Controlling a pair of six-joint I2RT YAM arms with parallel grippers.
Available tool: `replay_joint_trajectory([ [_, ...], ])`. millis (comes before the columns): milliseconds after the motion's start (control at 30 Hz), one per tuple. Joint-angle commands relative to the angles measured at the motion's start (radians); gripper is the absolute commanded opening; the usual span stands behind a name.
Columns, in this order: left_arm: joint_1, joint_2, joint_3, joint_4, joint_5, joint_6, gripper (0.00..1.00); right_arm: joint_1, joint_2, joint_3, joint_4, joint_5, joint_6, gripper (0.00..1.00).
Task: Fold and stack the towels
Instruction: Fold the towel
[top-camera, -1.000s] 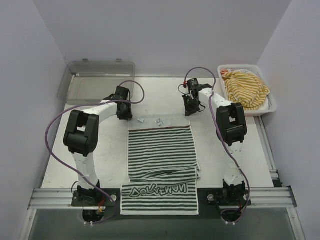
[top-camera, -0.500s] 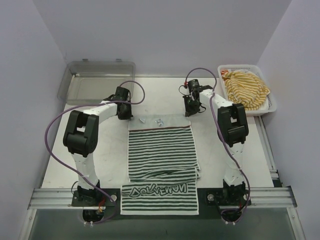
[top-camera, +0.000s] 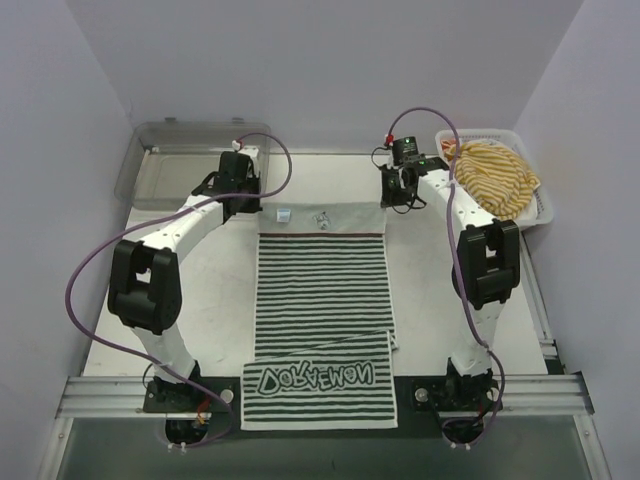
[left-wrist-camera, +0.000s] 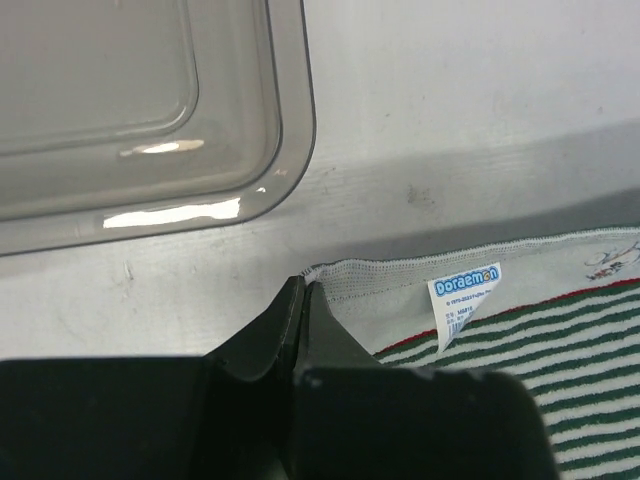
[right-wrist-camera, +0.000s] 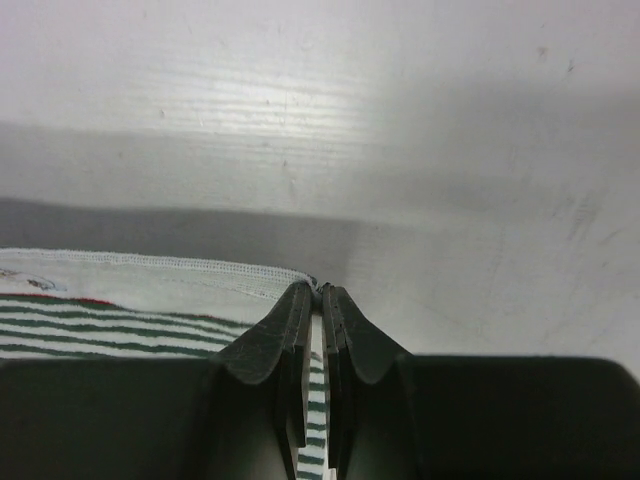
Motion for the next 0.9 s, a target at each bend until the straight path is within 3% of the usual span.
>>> replay_joint_trajectory([
  [0,0.003,-0.023,0.062,0.068,0.001,0.049,0.00,-0.026,-0.051,0.052,0.026,0.059,0.011,0.00],
  [167,0.008,0.046,0.175,0.070,-0.006,0.044,0.00,-0.061,-0.016,0.159,0.050,0.062,0.020,0.00],
  [500,0.011,0.255,0.568,0.010,-0.012,0.009,0.00,-0.107,0.105,0.422,0.089,0.092,0.015,0.00],
  [767,0.019,0.379,0.847,-0.035,-0.017,0.001,0.00,-0.133,0.133,0.503,0.178,0.135,0.023,0.00],
  [867,0.019,0.394,0.865,-0.050,-0.006,0.000,0.00,-0.133,0.127,0.499,0.184,0.122,0.015,0.00],
])
